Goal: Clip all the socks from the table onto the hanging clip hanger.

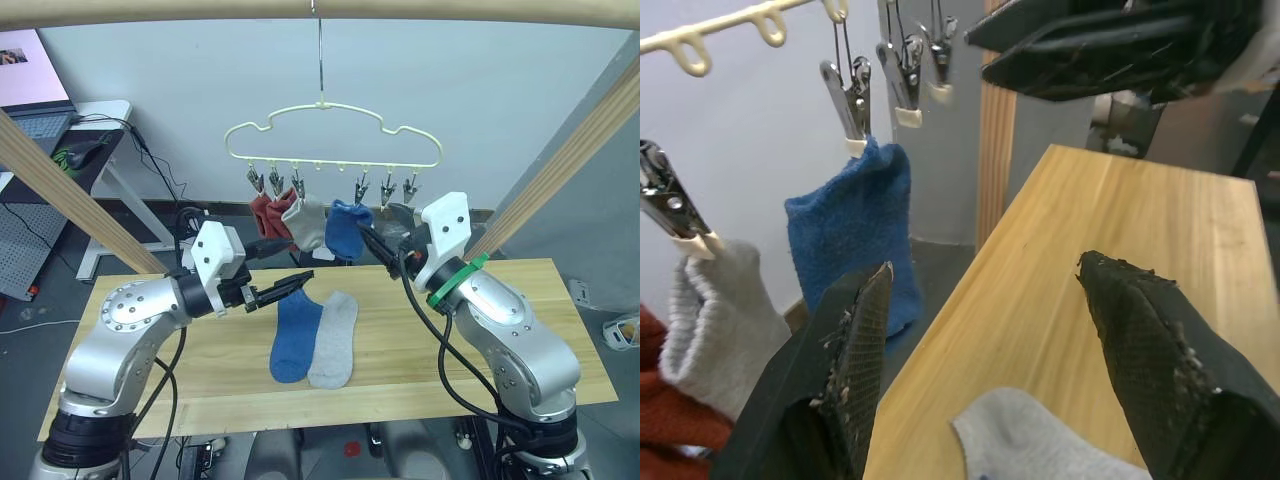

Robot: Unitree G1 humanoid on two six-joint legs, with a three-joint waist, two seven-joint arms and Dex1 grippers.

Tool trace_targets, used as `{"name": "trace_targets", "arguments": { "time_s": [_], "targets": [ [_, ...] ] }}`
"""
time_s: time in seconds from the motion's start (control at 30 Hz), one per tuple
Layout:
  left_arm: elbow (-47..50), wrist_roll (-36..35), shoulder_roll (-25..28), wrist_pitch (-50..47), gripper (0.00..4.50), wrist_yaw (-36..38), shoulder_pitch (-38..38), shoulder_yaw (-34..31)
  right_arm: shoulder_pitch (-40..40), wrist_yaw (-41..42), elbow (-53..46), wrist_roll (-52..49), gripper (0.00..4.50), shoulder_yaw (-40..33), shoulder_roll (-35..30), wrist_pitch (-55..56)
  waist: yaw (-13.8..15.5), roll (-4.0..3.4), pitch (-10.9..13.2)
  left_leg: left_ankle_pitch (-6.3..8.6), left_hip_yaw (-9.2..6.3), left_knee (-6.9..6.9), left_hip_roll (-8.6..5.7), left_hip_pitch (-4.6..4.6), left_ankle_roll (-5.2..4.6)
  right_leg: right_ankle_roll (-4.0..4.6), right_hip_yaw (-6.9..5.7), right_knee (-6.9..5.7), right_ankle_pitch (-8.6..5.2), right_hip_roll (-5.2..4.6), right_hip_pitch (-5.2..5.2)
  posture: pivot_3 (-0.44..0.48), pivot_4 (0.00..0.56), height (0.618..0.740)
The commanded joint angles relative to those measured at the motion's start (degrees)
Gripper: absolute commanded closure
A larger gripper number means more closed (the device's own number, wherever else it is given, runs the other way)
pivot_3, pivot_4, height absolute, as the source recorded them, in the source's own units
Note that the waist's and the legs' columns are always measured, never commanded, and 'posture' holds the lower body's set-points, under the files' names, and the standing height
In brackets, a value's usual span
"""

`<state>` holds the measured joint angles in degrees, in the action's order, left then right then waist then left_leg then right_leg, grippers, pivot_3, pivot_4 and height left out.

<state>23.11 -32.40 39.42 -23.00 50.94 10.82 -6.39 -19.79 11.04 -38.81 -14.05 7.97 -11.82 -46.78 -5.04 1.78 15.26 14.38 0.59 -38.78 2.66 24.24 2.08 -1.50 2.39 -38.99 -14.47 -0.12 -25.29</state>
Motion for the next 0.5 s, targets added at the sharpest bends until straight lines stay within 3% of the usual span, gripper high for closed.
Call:
{"name": "trace_targets", "arguments": {
  "time_s": [0.03,0.5],
  "targets": [
    [2.1,-2.1,0.9,-0.8,1.25,0.3,1.7,-1.8,-1.1,-2.3,0.8,1.6,2.04,-0.8,1.4,1.6,0.0,0.07,0.0,0.00,0.00,0.00,0.00,0.00,0.00,0.00,0.00,0.00,0.00,0.00,0.00,-0.120,0.195,0.738],
    [0.8,-0.3,0.9,-0.5,1.25,0.3,5.2,0.9,-5.4,-6.5,11.2,6.4,2.04,-2.0,5.1,5.3,0.1,0.15,-0.2,0.00,0.03,-0.01,-0.01,0.00,0.00,0.02,0.03,-0.02,0.01,-0.01,-0.01,-0.119,0.194,0.738]
  ]
}}
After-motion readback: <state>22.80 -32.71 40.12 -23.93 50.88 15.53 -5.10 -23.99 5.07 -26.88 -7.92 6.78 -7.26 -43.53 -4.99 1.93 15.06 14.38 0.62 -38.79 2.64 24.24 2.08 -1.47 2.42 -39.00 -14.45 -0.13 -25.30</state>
